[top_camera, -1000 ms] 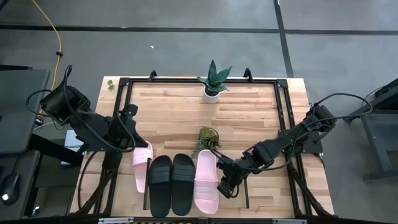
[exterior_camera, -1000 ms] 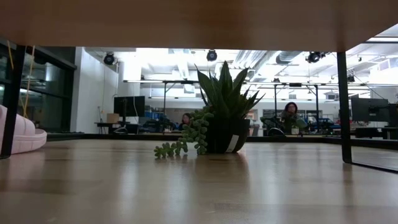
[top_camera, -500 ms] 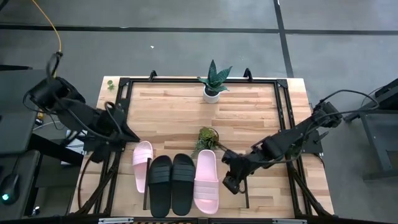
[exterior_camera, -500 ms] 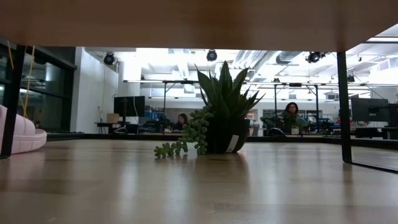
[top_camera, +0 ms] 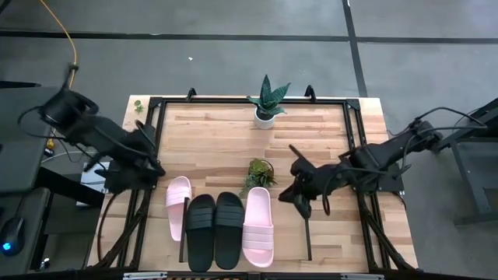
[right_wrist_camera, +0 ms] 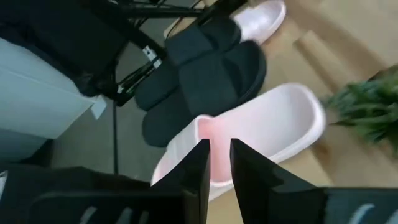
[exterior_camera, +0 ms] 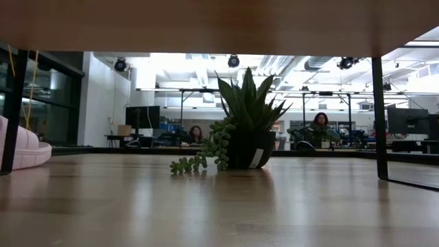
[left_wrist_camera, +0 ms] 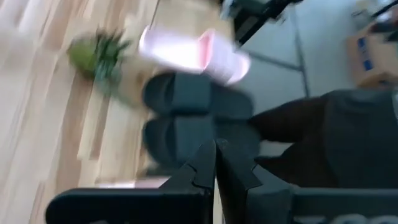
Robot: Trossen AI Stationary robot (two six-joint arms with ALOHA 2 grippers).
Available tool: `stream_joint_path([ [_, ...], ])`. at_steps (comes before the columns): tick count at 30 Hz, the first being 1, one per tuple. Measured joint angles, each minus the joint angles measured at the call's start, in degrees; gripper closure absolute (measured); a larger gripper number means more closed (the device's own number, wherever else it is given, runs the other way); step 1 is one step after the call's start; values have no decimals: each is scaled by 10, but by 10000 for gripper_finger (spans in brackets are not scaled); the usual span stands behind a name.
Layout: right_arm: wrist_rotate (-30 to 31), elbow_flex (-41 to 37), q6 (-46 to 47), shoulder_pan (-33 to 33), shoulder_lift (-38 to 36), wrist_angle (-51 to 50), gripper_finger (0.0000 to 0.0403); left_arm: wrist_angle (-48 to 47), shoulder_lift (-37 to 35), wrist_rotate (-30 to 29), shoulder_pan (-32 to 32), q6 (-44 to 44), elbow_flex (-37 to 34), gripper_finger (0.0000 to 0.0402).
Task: Pick and place slides into the shelf
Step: Put the pink slide on the shelf
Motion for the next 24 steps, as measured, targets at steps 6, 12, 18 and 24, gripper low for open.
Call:
stream_joint_path([
  [6,14,0,-22,-14,-8,-34,350,0,-63,66,58,-13,-157,399],
  [12,13,0,-13,-16,-8,-82,350,-1,-125,70,68,-89,-281,399],
  [18,9,0,-7,-16,-8,-114,350,-1,-164,40,68,-137,-354,399],
  [24,7,0,-15,-26,-8,-132,350,0,-183,27,68,-156,-407,399],
])
